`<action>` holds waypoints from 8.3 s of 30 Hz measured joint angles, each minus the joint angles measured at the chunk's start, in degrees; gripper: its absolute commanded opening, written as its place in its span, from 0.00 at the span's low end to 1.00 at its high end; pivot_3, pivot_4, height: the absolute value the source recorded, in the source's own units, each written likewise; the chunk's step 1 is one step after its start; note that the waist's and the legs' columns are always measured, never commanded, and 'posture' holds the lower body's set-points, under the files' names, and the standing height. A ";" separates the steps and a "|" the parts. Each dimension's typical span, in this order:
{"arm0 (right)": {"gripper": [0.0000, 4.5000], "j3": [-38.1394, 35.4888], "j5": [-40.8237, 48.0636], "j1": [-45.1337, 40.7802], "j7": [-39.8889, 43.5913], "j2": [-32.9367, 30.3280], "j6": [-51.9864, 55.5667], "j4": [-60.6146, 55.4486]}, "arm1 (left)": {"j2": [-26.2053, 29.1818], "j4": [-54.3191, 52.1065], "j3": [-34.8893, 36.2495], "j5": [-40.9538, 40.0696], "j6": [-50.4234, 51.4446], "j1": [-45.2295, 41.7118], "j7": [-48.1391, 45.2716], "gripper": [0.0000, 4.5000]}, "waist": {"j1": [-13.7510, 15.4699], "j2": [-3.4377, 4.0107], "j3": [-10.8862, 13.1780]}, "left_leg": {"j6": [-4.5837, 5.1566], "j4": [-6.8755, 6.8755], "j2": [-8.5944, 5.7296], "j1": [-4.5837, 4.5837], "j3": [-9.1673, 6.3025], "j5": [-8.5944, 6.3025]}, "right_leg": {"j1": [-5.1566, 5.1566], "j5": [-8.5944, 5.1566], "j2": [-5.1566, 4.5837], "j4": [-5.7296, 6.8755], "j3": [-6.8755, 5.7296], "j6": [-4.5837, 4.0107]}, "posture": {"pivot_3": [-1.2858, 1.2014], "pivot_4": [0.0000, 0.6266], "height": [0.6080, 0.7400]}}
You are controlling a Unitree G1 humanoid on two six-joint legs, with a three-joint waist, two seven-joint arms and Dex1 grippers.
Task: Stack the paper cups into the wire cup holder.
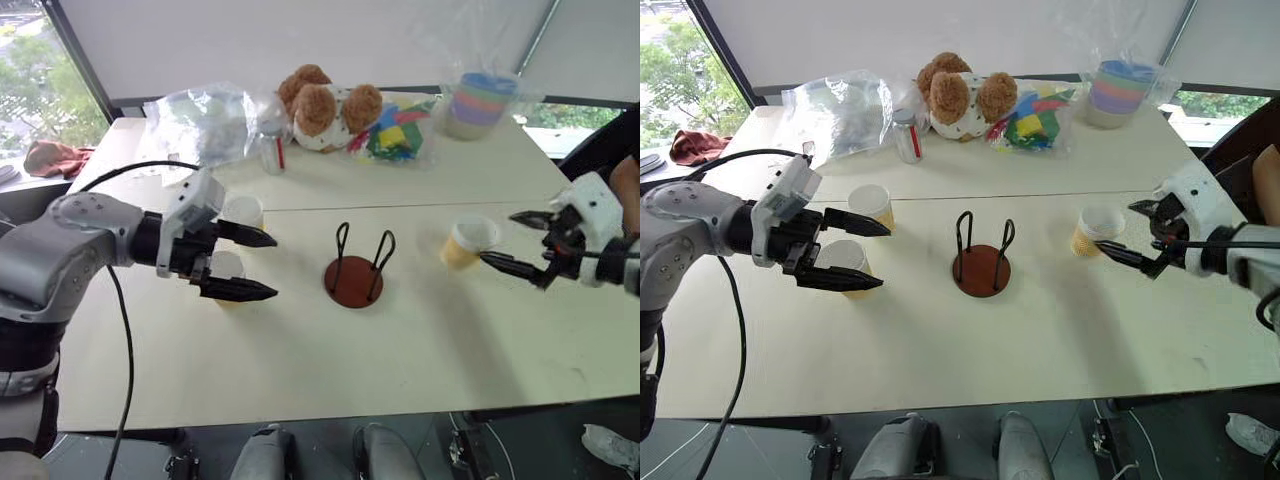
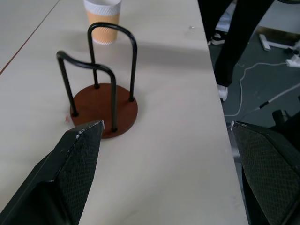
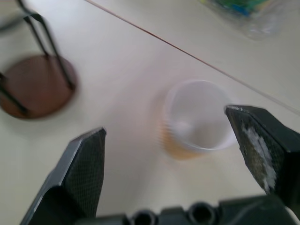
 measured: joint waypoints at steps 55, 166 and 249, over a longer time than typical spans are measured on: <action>0.01 36.78 -4.37 -51.87 42.19 12.80 -10.19 16.37 | 1.13 -0.05 0.28 5.07 -5.22 9.14 2.78 1.00 | -0.73 0.35 0.29 | -0.09 0.06 -0.10 -0.22 0.08 0.05 | -0.50 -0.01 -0.22 0.68 0.00 0.03 | 0.52 0.24 1.00; 0.88 -23.31 28.44 6.66 -25.04 14.36 22.63 -30.05 | -27.78 69.20 -65.37 4.85 -68.19 -58.15 -17.27 0.01 | 0.73 -0.08 0.30 | 0.38 0.78 -0.12 -0.63 -0.07 -0.21 | -0.55 -0.13 -0.18 0.71 -0.01 0.21 | 0.52 0.24 1.00; 0.88 -24.78 28.38 11.61 -15.97 2.26 20.89 -23.79 | -29.85 72.85 -27.12 24.46 -60.89 -57.59 -17.22 0.01 | 1.28 -0.20 0.25 | 0.66 1.14 -0.33 -1.07 -0.19 -0.38 | -0.57 -0.03 -0.42 0.70 -0.10 0.45 | 0.52 0.24 1.00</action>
